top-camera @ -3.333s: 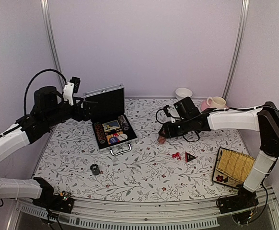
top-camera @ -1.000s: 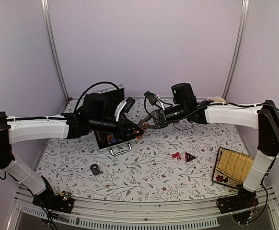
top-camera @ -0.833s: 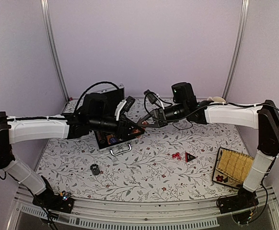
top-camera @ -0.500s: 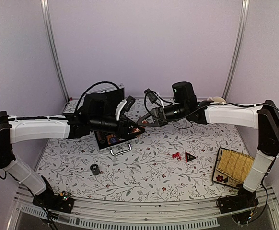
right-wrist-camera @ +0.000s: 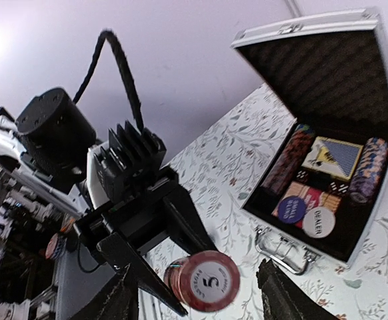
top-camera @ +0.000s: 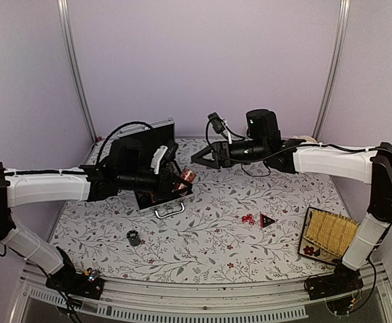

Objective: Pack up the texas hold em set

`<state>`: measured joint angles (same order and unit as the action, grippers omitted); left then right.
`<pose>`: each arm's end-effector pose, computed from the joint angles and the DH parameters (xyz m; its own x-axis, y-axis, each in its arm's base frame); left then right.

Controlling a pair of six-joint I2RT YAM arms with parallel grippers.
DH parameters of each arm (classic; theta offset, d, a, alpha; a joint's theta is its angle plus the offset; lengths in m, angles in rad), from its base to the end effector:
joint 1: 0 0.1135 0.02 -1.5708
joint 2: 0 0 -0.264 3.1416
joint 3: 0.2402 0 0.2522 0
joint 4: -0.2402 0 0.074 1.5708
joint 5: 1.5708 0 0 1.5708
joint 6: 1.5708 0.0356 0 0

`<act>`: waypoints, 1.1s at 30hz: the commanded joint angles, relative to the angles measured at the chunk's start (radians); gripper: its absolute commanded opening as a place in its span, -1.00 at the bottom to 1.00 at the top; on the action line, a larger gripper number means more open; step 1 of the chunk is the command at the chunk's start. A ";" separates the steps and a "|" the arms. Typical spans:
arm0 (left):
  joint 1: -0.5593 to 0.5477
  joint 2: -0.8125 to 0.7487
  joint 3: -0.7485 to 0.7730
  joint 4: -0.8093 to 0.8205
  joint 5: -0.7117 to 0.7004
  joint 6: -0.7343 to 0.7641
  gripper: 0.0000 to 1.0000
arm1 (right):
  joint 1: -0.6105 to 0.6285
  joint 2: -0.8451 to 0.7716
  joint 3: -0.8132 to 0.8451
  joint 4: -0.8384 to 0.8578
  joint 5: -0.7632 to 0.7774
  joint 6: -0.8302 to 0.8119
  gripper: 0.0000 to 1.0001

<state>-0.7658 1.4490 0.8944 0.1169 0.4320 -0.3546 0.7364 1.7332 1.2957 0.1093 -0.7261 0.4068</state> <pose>0.2233 -0.2354 0.2525 -0.6000 0.1395 -0.7878 0.7405 0.4694 -0.4809 0.2844 0.2897 0.2922 -0.6023 -0.1466 -0.7847 -0.7944 0.2068 0.5711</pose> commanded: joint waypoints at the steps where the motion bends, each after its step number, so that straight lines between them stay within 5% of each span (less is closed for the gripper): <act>1: 0.097 -0.129 -0.041 -0.011 -0.078 -0.031 -0.74 | -0.020 -0.049 -0.020 0.016 0.303 0.032 0.26; 7: 0.220 -0.271 0.051 -0.167 -0.110 0.049 -0.75 | -0.005 0.046 0.054 -0.107 0.505 0.029 0.18; 18: 0.603 -0.289 0.214 -0.299 -0.031 0.089 -0.75 | 0.073 0.334 0.280 -0.211 0.596 0.013 -0.01; 23: 0.631 -0.338 0.129 -0.249 -0.152 0.172 -0.74 | 0.080 0.458 0.383 -0.237 0.571 0.018 -0.15; 33: 0.634 -0.380 0.095 -0.251 -0.143 0.204 -0.71 | 0.081 0.604 0.504 -0.301 0.608 0.006 -0.28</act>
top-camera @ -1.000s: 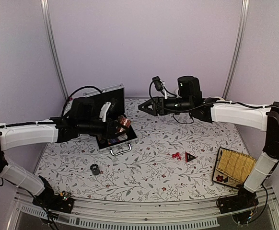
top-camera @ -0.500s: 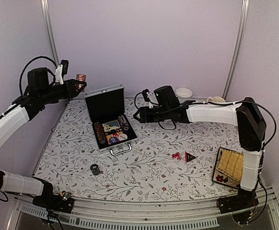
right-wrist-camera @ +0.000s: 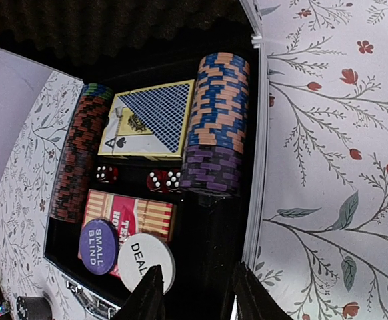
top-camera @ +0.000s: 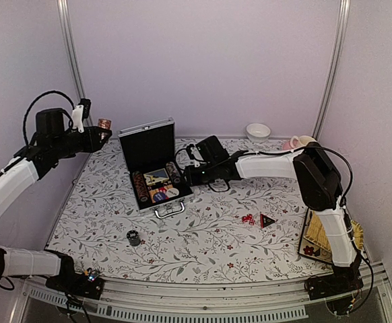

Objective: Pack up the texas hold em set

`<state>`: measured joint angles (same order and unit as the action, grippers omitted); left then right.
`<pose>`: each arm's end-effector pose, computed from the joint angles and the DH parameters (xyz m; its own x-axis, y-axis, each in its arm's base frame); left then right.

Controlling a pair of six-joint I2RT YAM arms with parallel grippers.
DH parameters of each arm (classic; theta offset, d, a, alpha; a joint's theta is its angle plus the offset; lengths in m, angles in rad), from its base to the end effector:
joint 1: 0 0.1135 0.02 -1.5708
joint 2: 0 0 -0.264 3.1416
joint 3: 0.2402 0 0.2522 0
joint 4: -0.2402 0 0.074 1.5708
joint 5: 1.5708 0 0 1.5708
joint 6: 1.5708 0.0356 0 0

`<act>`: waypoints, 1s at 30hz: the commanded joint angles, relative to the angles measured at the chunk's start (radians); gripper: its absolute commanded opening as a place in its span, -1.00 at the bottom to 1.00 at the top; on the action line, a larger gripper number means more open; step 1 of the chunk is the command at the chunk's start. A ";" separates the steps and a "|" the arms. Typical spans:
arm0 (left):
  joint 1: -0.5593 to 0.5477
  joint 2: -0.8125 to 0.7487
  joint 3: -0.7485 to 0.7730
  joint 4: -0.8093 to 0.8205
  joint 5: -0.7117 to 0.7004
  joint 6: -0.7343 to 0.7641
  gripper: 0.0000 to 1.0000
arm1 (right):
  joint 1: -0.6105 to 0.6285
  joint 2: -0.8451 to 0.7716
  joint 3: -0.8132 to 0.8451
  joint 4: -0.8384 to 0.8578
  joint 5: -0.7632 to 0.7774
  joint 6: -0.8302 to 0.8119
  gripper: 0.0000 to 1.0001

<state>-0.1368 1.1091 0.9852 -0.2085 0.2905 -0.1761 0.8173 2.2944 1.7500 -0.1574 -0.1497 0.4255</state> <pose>0.2513 -0.0449 0.3438 -0.3881 -0.1160 -0.9143 0.3361 0.9059 -0.2576 0.3511 0.3820 0.1653 -0.7322 -0.1839 -0.6558 -0.5455 0.7349 0.4029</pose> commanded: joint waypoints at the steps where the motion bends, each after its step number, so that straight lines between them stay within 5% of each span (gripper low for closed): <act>1: 0.005 -0.043 0.004 0.077 0.000 0.027 -0.71 | 0.001 0.045 0.060 -0.042 0.032 -0.014 -0.29; 30: 0.008 -0.066 -0.005 0.084 0.013 0.027 -0.70 | 0.004 0.156 0.151 -0.087 0.111 -0.034 -0.44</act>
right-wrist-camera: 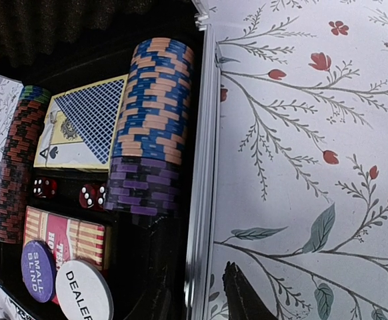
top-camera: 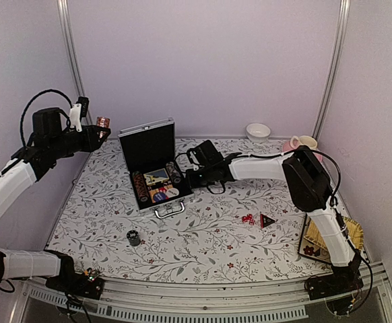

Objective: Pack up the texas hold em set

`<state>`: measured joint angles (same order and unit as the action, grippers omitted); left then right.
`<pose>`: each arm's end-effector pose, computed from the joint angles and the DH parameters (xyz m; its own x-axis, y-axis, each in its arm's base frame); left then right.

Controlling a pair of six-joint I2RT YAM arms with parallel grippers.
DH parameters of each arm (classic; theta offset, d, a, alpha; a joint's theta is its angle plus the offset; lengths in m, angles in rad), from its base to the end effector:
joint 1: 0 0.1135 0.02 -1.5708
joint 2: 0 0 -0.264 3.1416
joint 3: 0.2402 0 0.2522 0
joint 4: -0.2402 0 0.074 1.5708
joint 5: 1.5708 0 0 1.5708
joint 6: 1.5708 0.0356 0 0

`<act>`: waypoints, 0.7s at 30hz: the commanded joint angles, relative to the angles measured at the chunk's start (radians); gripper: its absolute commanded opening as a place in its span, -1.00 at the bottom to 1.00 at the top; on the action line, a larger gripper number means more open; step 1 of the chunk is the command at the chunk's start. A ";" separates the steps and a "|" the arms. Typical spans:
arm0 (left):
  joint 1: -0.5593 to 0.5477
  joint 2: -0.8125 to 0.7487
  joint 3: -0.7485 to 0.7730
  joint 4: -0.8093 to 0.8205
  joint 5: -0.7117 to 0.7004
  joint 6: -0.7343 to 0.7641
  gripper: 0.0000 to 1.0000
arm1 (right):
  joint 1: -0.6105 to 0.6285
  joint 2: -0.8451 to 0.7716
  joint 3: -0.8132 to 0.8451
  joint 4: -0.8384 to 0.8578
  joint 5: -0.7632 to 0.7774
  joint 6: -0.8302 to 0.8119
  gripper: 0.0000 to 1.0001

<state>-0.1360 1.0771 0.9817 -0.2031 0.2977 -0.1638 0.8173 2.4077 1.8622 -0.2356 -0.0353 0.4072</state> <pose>0.2440 -0.0439 0.3506 -0.3539 -0.1089 -0.9289 0.3544 0.9035 -0.2410 0.3647 0.3906 0.1374 -0.7378 -0.2079 -0.6422 -0.4942 0.8144 0.3041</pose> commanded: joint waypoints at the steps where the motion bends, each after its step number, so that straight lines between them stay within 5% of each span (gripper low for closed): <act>1: 0.008 -0.034 -0.002 0.079 0.006 0.015 -0.70 | 0.003 0.048 0.045 -0.008 -0.007 -0.016 -0.45; 8: 0.008 -0.036 -0.004 0.081 0.006 0.014 -0.70 | 0.010 0.071 0.060 -0.010 0.004 -0.023 -0.59; 12: 0.007 -0.037 -0.005 0.080 0.008 0.012 -0.69 | 0.015 0.068 0.059 -0.021 0.025 -0.012 -0.91; 21: 0.007 -0.043 -0.009 0.083 0.008 0.010 -0.70 | 0.063 0.005 -0.010 -0.072 0.160 0.078 -0.96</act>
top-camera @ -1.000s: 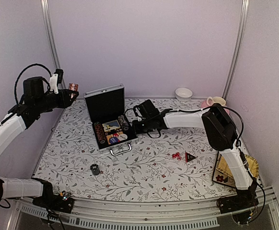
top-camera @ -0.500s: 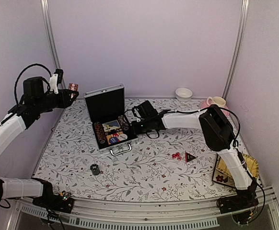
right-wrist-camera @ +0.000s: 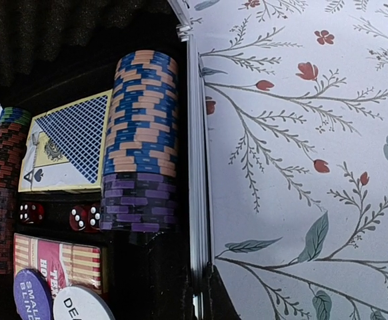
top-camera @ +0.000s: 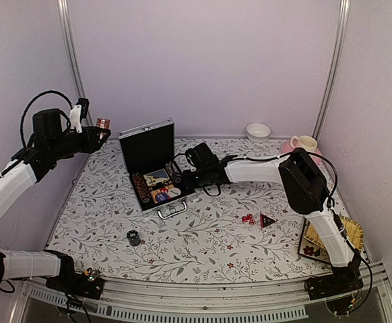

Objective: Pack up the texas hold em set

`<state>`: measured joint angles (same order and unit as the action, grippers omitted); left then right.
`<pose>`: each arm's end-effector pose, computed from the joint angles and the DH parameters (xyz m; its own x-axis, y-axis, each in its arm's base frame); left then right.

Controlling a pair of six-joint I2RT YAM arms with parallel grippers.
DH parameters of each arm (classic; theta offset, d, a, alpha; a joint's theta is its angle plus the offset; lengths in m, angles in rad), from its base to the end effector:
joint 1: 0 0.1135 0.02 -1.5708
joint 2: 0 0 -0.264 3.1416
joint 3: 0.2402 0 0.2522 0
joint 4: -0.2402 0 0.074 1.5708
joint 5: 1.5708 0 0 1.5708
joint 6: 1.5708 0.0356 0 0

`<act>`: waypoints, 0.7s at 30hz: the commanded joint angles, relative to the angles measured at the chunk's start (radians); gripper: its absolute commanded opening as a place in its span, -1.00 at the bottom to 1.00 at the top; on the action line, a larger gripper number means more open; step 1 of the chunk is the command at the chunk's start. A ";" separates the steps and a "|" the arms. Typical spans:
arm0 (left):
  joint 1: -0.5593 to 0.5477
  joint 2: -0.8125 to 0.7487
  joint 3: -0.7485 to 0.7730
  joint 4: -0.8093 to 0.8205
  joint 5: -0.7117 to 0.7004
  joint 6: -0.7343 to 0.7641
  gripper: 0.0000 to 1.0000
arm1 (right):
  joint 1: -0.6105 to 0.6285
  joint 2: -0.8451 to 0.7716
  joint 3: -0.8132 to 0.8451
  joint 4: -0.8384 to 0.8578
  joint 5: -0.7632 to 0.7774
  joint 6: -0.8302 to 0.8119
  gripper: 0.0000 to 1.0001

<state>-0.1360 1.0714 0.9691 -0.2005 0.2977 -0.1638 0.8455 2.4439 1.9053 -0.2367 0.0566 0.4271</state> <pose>0.2428 -0.0438 0.3477 -0.3579 -0.1084 -0.9275 0.3534 0.9036 -0.2419 0.3608 0.4039 0.1323 -0.7210 -0.1898 -0.6665 -0.4633 0.8473 0.2598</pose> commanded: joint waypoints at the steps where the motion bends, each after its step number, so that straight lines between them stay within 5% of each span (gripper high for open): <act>1: 0.008 -0.038 0.003 0.081 0.009 0.010 -0.69 | 0.038 -0.054 -0.075 -0.073 0.079 0.095 -0.96; 21: 0.007 -0.051 -0.009 0.089 0.012 0.002 -0.70 | 0.107 -0.357 -0.472 -0.084 0.240 0.451 -0.95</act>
<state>-0.1360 1.0531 0.9653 -0.1997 0.3012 -0.1646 0.9428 2.1521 1.4773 -0.2554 0.2737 0.7750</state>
